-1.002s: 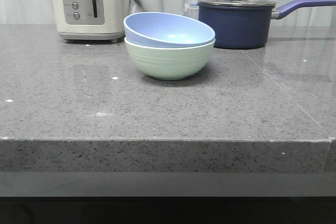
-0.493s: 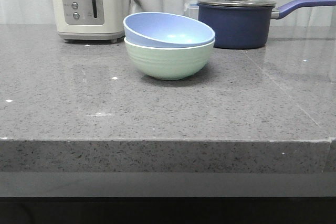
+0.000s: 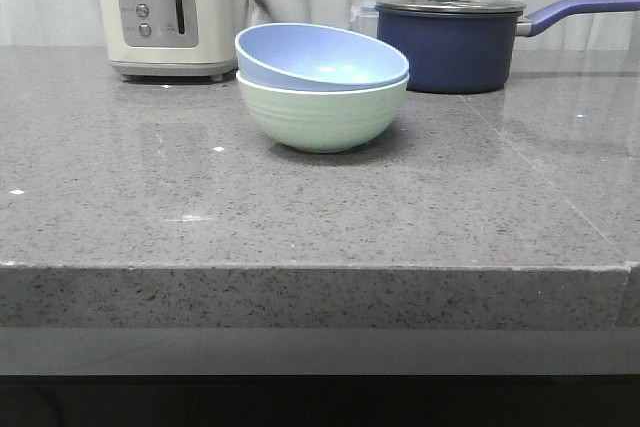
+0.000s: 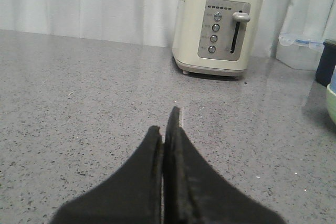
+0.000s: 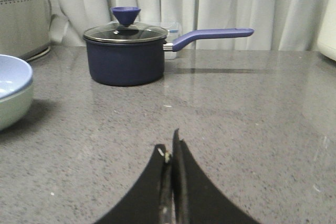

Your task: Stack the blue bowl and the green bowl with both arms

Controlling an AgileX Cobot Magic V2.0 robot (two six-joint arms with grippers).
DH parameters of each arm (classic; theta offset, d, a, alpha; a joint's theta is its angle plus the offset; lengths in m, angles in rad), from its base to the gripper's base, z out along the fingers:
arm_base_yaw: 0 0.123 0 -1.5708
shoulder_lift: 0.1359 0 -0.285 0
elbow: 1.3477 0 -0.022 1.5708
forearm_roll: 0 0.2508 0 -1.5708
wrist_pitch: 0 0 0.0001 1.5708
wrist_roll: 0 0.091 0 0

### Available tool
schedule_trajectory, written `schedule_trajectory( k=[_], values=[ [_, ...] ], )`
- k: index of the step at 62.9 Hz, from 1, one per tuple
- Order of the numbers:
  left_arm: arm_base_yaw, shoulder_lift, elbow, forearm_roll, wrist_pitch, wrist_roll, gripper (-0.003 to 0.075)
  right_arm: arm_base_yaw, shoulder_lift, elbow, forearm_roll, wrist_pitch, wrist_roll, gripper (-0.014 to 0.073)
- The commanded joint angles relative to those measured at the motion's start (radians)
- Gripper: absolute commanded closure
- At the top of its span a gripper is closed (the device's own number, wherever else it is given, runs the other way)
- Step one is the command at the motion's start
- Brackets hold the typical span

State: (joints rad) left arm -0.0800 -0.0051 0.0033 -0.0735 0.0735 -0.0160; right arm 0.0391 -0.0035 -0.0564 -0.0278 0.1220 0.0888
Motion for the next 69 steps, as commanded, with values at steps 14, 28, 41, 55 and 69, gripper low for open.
schedule_trajectory(
  k=[14, 28, 41, 55, 69],
  values=[
    [-0.006, -0.017, 0.007, -0.001, -0.086, -0.006, 0.074, -0.019, -0.026, 0.068, -0.019, -0.177, -0.002, 0.0648],
    [-0.006, -0.017, 0.007, -0.001, -0.086, -0.006, 0.074, -0.019, -0.026, 0.068, -0.019, -0.181, -0.002, 0.0648],
    [-0.006, -0.017, 0.007, -0.001, -0.086, -0.006, 0.074, -0.019, -0.026, 0.068, -0.019, -0.181, -0.002, 0.0648],
    [-0.006, -0.017, 0.007, -0.001, -0.086, -0.006, 0.074, -0.019, -0.026, 0.068, 0.05, -0.195, -0.042, 0.0648],
    [-0.006, -0.017, 0.007, -0.001, -0.086, -0.006, 0.074, -0.019, -0.026, 0.068, 0.075, -0.203, -0.096, 0.0648]
  ],
)
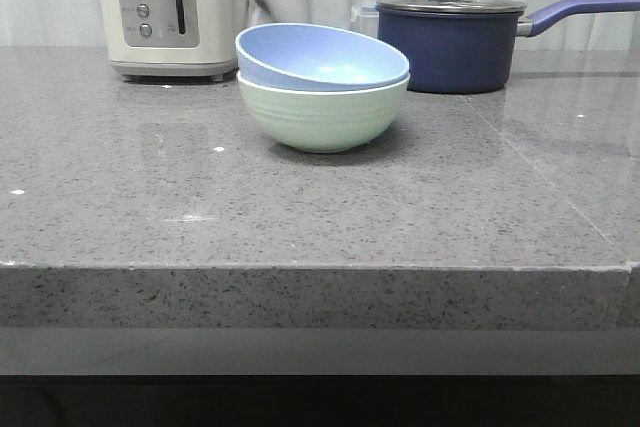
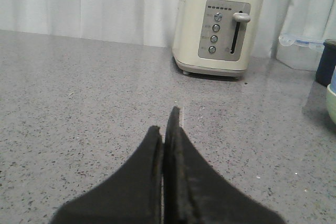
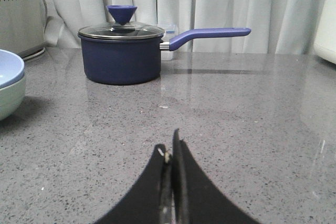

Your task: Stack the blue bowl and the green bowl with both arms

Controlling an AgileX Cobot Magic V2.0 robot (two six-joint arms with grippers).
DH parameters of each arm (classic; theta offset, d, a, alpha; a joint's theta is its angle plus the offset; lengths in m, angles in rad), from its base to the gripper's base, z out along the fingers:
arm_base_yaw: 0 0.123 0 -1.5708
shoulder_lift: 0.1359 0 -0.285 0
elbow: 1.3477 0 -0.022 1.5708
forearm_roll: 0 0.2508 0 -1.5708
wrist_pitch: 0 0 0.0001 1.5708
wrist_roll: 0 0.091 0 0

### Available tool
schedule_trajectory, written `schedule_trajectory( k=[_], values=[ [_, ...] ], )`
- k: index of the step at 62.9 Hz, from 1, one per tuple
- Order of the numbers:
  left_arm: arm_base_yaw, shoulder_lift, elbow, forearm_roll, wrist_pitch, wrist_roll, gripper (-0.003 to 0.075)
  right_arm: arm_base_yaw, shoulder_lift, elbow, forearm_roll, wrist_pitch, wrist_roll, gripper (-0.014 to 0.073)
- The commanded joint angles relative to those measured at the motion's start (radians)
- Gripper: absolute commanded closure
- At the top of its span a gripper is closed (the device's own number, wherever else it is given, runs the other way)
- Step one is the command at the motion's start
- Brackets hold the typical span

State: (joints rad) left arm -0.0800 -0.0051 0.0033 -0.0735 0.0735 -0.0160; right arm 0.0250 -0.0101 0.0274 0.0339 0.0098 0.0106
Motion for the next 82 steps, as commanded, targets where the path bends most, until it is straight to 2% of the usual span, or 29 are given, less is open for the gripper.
schedule_trajectory(
  k=[1, 82],
  values=[
    [-0.006, -0.017, 0.007, -0.001, -0.086, -0.006, 0.074, -0.005, -0.019, -0.016, 0.015, -0.091, -0.018, 0.0648],
    [-0.006, -0.017, 0.007, -0.001, -0.086, -0.006, 0.074, -0.005, -0.019, -0.016, 0.016, -0.071, -0.018, 0.0648]
  ],
)
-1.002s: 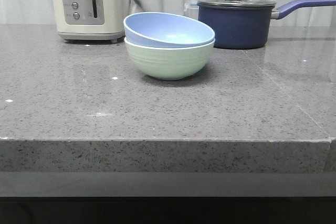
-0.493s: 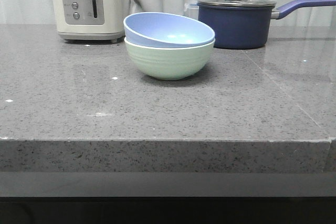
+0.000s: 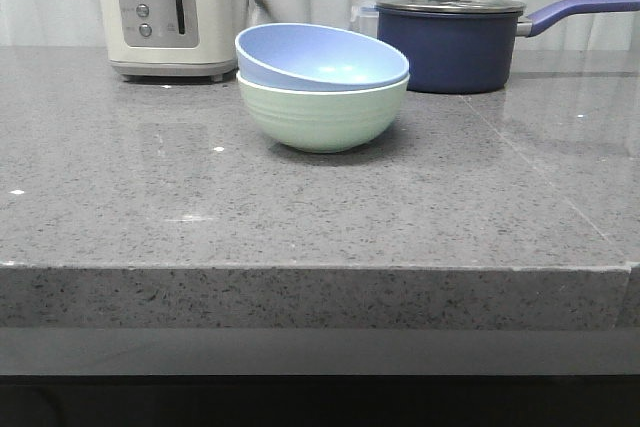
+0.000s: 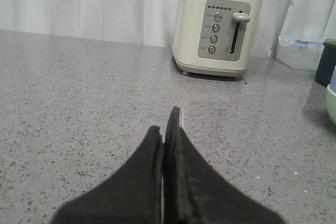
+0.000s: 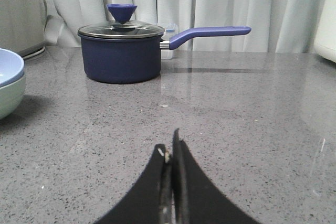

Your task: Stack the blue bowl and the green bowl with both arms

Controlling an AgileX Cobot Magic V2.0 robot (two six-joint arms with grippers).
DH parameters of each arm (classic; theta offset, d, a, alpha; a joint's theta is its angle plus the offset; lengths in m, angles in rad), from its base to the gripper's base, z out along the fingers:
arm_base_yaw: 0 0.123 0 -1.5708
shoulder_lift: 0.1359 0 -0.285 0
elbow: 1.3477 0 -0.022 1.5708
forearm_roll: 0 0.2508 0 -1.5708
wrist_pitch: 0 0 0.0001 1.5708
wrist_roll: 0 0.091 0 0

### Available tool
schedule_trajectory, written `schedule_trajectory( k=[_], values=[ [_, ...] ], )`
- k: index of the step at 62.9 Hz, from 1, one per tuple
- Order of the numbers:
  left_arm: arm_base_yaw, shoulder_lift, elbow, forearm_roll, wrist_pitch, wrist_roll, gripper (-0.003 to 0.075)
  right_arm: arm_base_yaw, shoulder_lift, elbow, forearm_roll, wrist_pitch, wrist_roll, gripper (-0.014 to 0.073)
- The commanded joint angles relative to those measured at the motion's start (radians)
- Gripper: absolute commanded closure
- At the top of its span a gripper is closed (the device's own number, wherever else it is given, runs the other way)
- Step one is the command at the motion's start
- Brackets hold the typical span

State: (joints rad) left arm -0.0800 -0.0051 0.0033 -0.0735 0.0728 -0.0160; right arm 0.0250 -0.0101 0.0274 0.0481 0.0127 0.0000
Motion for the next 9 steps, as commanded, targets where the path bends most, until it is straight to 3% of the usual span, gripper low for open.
schedule_trajectory(
  k=[1, 9],
  values=[
    [-0.006, -0.017, 0.007, -0.001, -0.085, -0.006, 0.074, -0.005, -0.019, -0.016, 0.002, -0.074, -0.007, 0.0648],
    [-0.006, -0.017, 0.007, -0.001, -0.085, -0.006, 0.074, -0.005, -0.019, -0.016, 0.002, -0.074, -0.007, 0.0648]
  ],
)
